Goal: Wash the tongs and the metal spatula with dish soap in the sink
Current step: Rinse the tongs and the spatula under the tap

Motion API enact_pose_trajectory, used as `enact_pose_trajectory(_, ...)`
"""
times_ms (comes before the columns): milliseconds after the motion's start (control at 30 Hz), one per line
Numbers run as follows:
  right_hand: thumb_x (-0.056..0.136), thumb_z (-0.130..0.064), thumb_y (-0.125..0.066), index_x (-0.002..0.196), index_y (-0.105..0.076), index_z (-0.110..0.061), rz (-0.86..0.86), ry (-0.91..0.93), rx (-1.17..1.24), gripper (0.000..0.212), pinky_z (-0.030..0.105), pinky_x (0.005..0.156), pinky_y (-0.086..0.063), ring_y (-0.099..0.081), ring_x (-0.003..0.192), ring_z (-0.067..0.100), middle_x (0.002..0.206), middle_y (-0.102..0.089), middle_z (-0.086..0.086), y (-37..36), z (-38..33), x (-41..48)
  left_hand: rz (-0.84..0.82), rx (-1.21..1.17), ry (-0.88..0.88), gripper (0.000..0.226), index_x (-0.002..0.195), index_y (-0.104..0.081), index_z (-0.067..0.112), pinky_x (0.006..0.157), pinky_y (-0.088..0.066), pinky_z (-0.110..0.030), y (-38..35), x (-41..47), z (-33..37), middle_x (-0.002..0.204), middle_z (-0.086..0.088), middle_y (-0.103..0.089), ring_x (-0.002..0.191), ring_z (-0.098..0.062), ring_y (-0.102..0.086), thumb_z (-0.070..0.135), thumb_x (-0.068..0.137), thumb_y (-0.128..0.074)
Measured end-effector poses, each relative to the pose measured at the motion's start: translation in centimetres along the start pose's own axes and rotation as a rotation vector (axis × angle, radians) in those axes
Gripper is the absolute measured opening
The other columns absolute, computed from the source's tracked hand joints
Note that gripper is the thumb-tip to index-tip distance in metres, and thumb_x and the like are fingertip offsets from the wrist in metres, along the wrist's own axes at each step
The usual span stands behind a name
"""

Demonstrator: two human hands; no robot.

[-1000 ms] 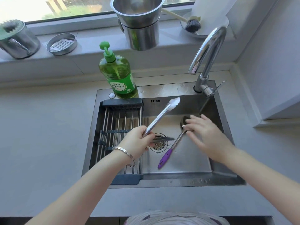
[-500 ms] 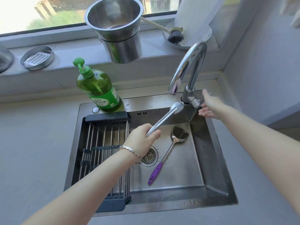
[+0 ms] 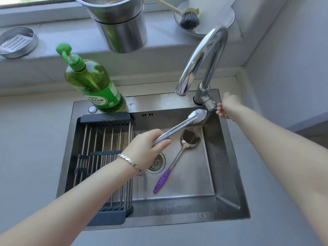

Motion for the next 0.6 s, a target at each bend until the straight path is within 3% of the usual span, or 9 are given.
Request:
enact_pose_trajectory(233, 0.096, -0.029, -0.023, 0.064, -0.044, -0.007, 0.024, -0.025, 0.08, 0.044, 0.009, 0.027, -0.035, -0.044, 0.047, 0.017, 0.059, -0.045, 0.006, 0.0, 1.6, -0.1, 0.008, 0.007, -0.045, 0.031, 0.084, -0.056, 0.0, 0.048, -0.031, -0.018, 0.3, -1.2, -0.3, 0.057, 0.006, -0.041, 0.049, -0.006, -0.037, 0.03, 0.091, -0.054)
enact_pose_trajectory(333, 0.097, -0.035, -0.023, 0.081, -0.051, -0.005, -0.034, -0.057, 0.152, 0.044, 0.019, 0.04, -0.045, -0.05, 0.054, 0.019, 0.065, -0.05, 0.007, -0.3, 1.6, -1.2, 0.02, 0.008, -0.048, 0.031, 0.083, -0.057, 0.0, 0.048, -0.033, -0.017, 0.9, -1.5, -0.7, 0.057, 0.007, -0.041, 0.047, -0.005, -0.039, 0.03, 0.09, -0.054)
enact_pose_trajectory(433, 0.098, -0.047, -0.026, 0.104, -0.051, -0.004, -0.241, -0.08, 0.268, 0.05, 0.031, 0.075, -0.05, -0.059, 0.082, 0.024, 0.089, -0.057, 0.013, -2.2, 2.0, -5.2, 0.032, -0.004, -0.051, 0.027, 0.076, -0.055, 0.005, 0.047, -0.032, -0.018, 1.3, -2.1, -1.2, 0.056, 0.007, -0.04, 0.049, -0.004, -0.041, 0.029, 0.09, -0.054)
enact_pose_trajectory(500, 0.099, -0.046, -0.029, 0.111, -0.05, 0.002, -0.466, -0.099, 0.454, 0.053, 0.034, 0.08, -0.052, -0.06, 0.093, 0.027, 0.1, -0.059, 0.017, -4.6, 2.7, -9.3, 0.041, -0.014, -0.051, 0.026, 0.069, -0.049, 0.014, 0.048, -0.033, -0.016, 1.3, -2.8, -1.7, 0.054, 0.008, -0.038, 0.051, -0.001, -0.044, 0.027, 0.09, -0.054)
enact_pose_trajectory(600, 0.101, -0.032, -0.03, 0.104, -0.053, 0.004, -0.724, -0.172, 0.758, 0.043, 0.037, 0.079, -0.056, -0.062, 0.095, 0.03, 0.101, -0.062, 0.02, -7.3, 3.5, -15.2, 0.031, -0.004, -0.015, 0.024, 0.069, -0.049, 0.018, 0.05, -0.036, -0.014, 1.1, -3.7, -2.8, 0.056, 0.009, -0.04, 0.051, 0.003, -0.045, 0.027, 0.091, -0.053)
Point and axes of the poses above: each hand's wrist, its own x-axis towards the middle knuckle, its own y-axis out of the back of the hand, z = x × y, the point moved 7 cm from there along x, towards the middle knuckle
